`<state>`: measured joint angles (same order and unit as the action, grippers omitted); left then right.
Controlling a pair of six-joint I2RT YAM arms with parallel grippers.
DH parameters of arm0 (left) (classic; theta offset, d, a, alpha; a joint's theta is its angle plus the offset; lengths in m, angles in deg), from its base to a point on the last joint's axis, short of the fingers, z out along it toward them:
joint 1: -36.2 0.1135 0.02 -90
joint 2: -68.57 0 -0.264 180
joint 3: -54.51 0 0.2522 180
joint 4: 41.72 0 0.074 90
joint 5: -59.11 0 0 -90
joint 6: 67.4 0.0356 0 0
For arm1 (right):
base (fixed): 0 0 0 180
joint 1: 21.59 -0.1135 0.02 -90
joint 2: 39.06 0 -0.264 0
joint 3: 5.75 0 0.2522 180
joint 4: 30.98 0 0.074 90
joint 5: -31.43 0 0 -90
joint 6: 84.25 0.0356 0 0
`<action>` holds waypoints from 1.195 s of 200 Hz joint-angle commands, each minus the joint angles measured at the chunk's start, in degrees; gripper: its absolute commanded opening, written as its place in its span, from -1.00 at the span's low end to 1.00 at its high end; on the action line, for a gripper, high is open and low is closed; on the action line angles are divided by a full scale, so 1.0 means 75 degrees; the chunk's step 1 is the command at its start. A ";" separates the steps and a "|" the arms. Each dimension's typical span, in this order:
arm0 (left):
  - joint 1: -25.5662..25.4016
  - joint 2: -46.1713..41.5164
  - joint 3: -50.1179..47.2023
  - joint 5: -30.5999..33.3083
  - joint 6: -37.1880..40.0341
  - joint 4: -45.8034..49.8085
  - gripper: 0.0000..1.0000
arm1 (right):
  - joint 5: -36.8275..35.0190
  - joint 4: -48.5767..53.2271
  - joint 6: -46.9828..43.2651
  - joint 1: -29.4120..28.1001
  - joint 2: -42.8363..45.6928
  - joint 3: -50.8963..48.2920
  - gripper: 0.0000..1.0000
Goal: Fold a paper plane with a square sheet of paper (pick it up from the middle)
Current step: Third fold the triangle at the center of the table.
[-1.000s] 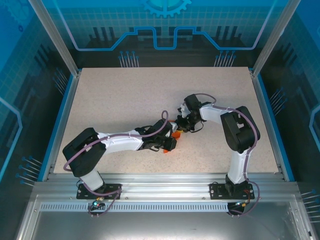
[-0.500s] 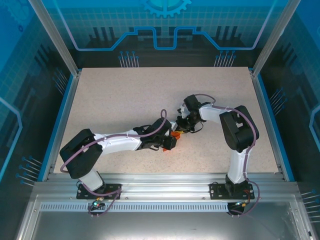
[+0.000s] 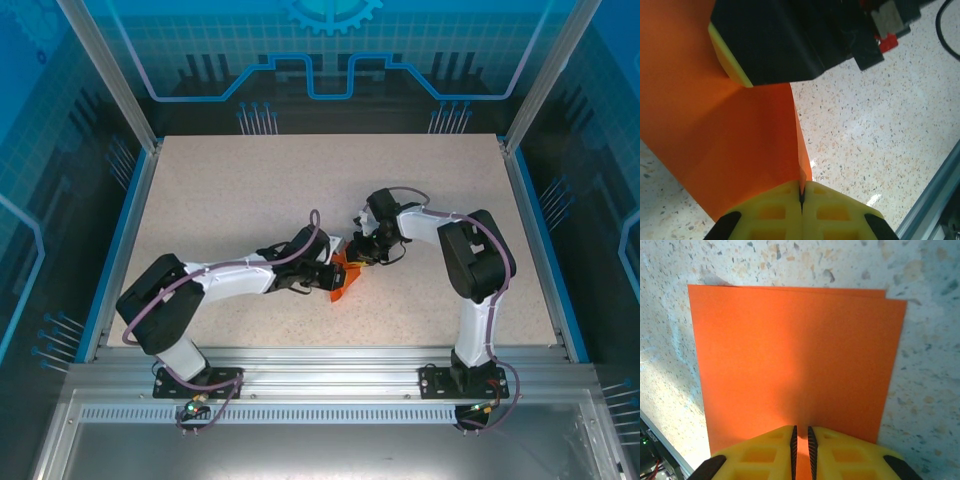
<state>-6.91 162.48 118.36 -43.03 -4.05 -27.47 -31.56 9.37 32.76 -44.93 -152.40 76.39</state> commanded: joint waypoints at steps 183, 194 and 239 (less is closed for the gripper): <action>0.0605 0.0409 -0.0391 -0.0693 0.0023 -0.0312 -0.79 | 0.0173 0.0480 -0.0200 -0.0205 0.0052 0.0500 -0.60; 0.0613 0.0471 -0.0364 -0.0690 0.0035 -0.0320 -0.79 | 0.0173 0.0490 -0.0197 -0.0223 0.0037 0.0558 -0.60; 0.0605 0.0452 -0.0486 -0.0596 0.0034 -0.0376 -0.79 | -0.0133 0.0699 -0.0258 -0.0276 -0.0249 0.0805 -0.60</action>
<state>-2.89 165.30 115.95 -48.32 -4.27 -30.03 -31.41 12.02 32.14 -46.00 -152.68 80.39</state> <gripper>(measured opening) 0.106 0.203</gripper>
